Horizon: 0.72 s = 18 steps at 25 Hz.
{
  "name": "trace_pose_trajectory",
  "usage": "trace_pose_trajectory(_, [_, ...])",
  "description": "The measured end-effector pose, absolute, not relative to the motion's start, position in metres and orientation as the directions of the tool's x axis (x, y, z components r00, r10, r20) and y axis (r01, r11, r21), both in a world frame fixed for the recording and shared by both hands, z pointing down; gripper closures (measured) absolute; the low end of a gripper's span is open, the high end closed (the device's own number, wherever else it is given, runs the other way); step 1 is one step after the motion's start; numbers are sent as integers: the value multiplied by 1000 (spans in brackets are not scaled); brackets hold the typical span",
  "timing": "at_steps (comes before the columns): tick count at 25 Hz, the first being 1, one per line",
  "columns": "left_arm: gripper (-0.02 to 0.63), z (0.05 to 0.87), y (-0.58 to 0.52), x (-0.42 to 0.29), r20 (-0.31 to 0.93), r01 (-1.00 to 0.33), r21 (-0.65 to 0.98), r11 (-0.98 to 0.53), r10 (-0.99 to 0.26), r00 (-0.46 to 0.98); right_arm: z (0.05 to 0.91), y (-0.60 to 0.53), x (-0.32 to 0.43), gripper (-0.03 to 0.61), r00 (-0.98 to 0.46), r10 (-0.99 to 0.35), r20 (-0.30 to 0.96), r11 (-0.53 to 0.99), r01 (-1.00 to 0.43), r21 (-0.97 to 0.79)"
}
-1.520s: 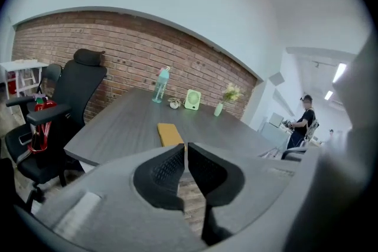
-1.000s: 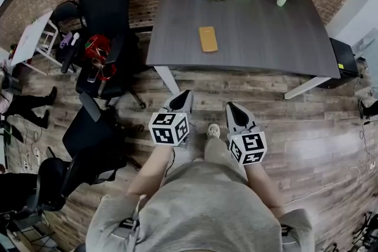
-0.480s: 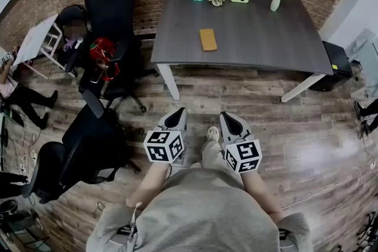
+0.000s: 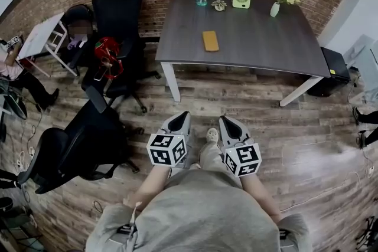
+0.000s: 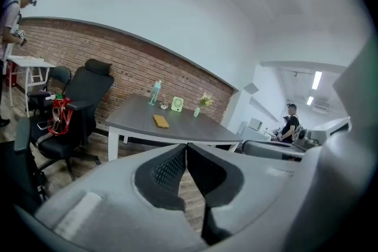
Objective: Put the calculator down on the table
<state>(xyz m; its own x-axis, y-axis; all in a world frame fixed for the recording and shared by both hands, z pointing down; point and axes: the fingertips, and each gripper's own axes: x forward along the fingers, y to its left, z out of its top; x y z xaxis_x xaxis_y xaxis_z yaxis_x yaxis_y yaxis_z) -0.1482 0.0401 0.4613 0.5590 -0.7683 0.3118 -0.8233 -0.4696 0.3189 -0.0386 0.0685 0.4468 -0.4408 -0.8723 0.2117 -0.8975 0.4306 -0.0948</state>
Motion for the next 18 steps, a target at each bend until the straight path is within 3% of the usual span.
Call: trace_pose_trajectory(18, [589, 467, 59, -144, 316, -821, 331, -465, -765, 561, 448, 81, -37, 577, -430, -881, 196, 423, -903, -79])
